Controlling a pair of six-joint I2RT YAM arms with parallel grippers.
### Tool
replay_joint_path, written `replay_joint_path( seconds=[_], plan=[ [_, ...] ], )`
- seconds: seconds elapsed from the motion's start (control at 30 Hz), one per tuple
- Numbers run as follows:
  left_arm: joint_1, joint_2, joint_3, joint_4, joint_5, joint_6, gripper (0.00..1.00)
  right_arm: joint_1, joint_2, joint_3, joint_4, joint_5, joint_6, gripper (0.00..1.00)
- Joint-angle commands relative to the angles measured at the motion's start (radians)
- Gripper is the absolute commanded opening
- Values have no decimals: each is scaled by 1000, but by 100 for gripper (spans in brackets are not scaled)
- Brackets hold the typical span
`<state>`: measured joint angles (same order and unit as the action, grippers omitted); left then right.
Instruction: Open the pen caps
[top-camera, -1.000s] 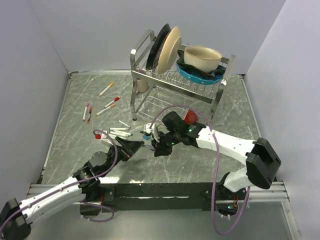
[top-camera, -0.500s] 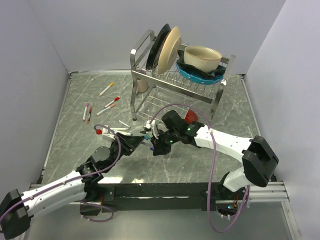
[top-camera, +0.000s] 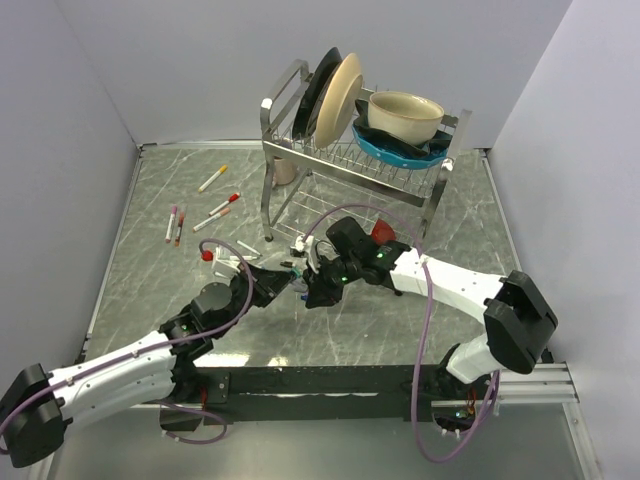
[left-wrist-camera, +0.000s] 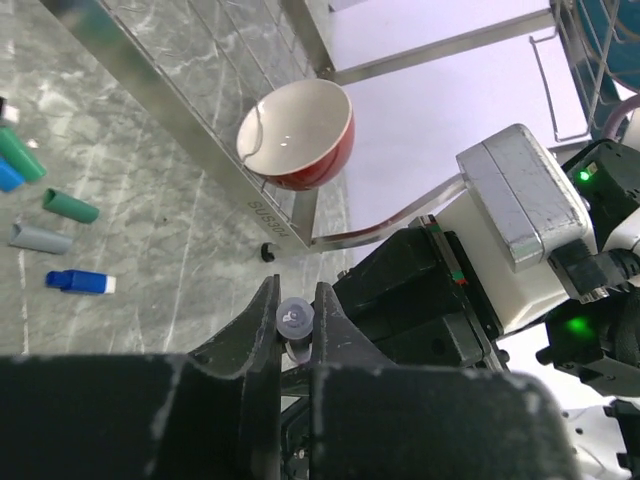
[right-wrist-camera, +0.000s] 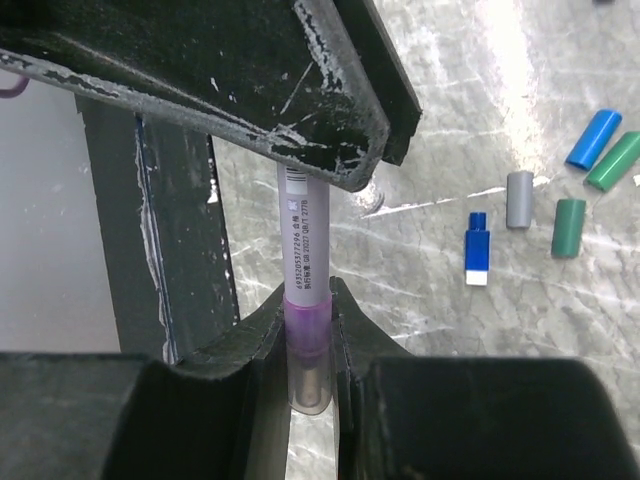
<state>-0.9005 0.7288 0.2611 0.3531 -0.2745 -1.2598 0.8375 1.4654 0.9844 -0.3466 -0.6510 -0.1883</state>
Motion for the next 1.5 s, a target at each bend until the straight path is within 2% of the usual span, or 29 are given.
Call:
replay_joint_path(
  seconds=[0.0, 0.07, 0.1, 0.13, 0.23, 0.37, 0.57, 0.73, 0.9, 1.1, 1.3, 1.43, 1.47],
  plan=[
    [-5, -96, 105, -170, -212, 1, 1, -3, 18, 42, -3, -18, -3, 0],
    [21, -158, 138, -401, -329, -39, 1, -2, 26, 40, -6, -16, -5, 0],
    [43, -217, 160, -469, -403, -49, 1, -2, 30, 43, -12, -15, -7, 0],
    [70, -247, 170, -509, -410, -46, 1, -2, 38, 48, -17, -16, -7, 0],
    [286, -298, 208, -600, -289, 14, 1, -2, 44, 51, -19, -9, -8, 0],
    [440, -223, 195, -617, -114, 54, 1, -2, 47, 53, -23, 10, -13, 0],
    [462, -226, 112, -566, -51, 30, 1, -2, 56, 50, -28, 79, -39, 0],
    [462, -278, 55, -650, -66, -10, 1, 32, 127, 74, -74, 175, -86, 0],
    [468, -302, -52, -652, -65, -69, 1, 107, 214, 108, -106, 277, -115, 0],
    [503, -177, -66, -577, -40, -75, 2, 120, 233, 108, -103, 321, -120, 0],
    [566, -43, -56, -522, -6, -70, 12, 123, 253, 112, -103, 369, -126, 3],
    [607, -6, -54, -516, 3, -73, 14, 140, 265, 115, -100, 398, -129, 7],
    [614, -5, -56, -516, 4, -73, 20, 147, 269, 114, -97, 405, -129, 10]
  ],
)
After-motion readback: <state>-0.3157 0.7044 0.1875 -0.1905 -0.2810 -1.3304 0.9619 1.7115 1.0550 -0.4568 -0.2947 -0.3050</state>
